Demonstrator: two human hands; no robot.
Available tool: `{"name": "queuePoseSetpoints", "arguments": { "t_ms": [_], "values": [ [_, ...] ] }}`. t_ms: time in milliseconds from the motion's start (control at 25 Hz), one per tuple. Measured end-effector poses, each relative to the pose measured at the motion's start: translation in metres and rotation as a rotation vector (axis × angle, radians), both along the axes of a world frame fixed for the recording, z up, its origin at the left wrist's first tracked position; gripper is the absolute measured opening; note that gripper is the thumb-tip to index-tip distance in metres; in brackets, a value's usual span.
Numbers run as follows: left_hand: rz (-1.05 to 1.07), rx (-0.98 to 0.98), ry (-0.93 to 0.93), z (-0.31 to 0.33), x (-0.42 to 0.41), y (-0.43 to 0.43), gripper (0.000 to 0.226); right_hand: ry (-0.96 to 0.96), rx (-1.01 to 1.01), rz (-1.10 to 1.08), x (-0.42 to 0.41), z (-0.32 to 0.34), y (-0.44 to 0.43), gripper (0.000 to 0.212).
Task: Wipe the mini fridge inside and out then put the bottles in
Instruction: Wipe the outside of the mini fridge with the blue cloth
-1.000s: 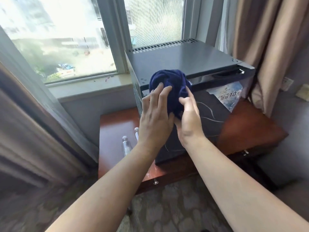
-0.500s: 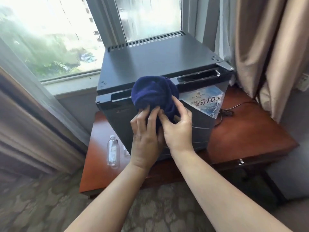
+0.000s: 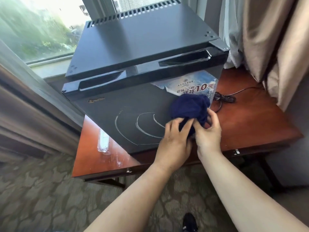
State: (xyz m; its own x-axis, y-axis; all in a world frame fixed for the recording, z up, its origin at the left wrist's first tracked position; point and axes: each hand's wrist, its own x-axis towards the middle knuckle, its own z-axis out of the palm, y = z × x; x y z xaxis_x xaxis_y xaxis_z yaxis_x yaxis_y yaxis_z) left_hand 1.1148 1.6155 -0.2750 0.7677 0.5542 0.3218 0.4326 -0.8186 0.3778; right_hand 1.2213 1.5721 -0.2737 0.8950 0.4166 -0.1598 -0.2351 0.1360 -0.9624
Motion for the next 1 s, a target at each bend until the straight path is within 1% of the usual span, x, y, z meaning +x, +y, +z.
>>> {"name": "queuePoseSetpoints", "arguments": {
  "t_ms": [80,200,400,520,600,720,880,1000],
  "values": [
    [-0.028,-0.036,0.046,-0.002,0.000,-0.002,0.073,0.044,-0.012,-0.025,0.001,-0.004,-0.001,0.049],
    [-0.047,-0.047,0.051,-0.002,-0.010,0.003,0.078,0.053,-0.011,-0.051,-0.006,-0.003,0.006,0.048],
    [-0.012,-0.037,0.001,0.003,-0.054,0.023,0.072,0.051,-0.011,-0.069,-0.054,0.008,0.033,0.047],
    [0.058,-0.020,-0.039,0.010,-0.100,0.043,0.071,-0.004,-0.032,-0.020,-0.097,0.021,0.057,0.045],
    [0.115,-0.004,-0.073,0.015,-0.135,0.060,0.072,-0.070,-0.044,0.037,-0.131,0.029,0.074,0.048],
    [0.206,-0.061,-0.133,0.017,-0.181,0.079,0.074,-0.135,-0.025,0.119,-0.180,0.036,0.099,0.044],
    [0.255,-0.112,-0.207,0.012,-0.225,0.101,0.073,-0.129,-0.028,0.166,-0.227,0.036,0.125,0.041],
    [0.235,-0.162,-0.256,0.009,-0.231,0.107,0.074,-0.123,-0.031,0.160,-0.231,0.032,0.126,0.036]
  ]
}}
